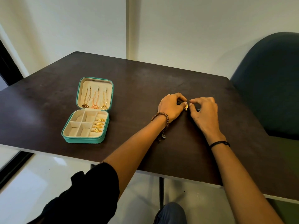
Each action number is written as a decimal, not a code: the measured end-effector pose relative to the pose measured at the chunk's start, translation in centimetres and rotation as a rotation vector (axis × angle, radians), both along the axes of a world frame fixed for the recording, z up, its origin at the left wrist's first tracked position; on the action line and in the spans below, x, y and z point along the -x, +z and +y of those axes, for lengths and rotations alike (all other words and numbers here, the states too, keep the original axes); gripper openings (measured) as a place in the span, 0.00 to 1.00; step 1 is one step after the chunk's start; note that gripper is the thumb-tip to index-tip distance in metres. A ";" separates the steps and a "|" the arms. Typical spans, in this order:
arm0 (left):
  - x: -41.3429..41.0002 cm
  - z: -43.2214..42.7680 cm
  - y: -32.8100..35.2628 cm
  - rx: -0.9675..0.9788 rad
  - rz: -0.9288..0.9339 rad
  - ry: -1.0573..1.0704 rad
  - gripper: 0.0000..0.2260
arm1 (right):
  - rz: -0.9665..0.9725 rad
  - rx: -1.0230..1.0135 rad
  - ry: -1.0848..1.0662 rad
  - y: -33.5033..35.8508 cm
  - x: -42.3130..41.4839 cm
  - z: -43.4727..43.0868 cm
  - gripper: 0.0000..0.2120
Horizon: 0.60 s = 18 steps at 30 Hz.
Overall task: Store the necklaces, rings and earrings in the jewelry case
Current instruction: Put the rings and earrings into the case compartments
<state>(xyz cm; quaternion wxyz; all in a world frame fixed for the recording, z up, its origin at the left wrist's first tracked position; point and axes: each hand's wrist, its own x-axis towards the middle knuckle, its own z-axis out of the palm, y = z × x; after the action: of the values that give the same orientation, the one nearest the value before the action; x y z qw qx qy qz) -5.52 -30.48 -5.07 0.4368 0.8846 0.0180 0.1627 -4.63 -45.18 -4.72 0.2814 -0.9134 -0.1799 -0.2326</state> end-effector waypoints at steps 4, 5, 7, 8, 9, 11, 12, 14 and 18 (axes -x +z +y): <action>0.4 0.1 0.2 0.177 -0.028 -0.003 0.05 | -0.063 -0.106 -0.020 0.2 0.3 -0.3 0.10; 0.5 0.2 0.2 0.223 -0.042 0.000 0.05 | -0.078 -0.146 -0.022 0.2 0.5 -0.3 0.10; 0.6 0.3 0.1 0.291 -0.063 0.005 0.07 | -0.086 -0.228 -0.013 0.4 0.8 -0.4 0.12; 0.6 0.4 0.1 0.316 -0.068 0.006 0.07 | -0.087 -0.262 -0.004 0.4 0.9 -0.4 0.13; 0.7 0.4 0.1 0.334 -0.072 0.003 0.07 | -0.088 -0.289 0.001 0.5 1.0 -0.4 0.14; 0.8 0.5 0.1 0.360 -0.079 -0.003 0.08 | -0.093 -0.323 0.007 0.5 1.1 -0.4 0.14; 0.9 0.5 0.2 0.374 -0.082 -0.007 0.08 | -0.095 -0.331 0.009 0.5 1.2 -0.3 0.12; 1.2 0.6 0.3 0.395 -0.090 -0.015 0.08 | -0.094 -0.338 0.015 0.4 1.3 -0.2 0.10; 1.5 0.6 0.5 0.397 -0.096 -0.017 0.07 | -0.062 -0.331 0.053 0.4 1.7 0.0 0.09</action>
<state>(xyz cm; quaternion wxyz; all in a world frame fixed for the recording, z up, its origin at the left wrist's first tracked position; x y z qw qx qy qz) -7.03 -29.85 -4.61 0.6042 0.7725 0.0216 0.1942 -6.30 -45.21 -4.35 0.4284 -0.8418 -0.1718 -0.2798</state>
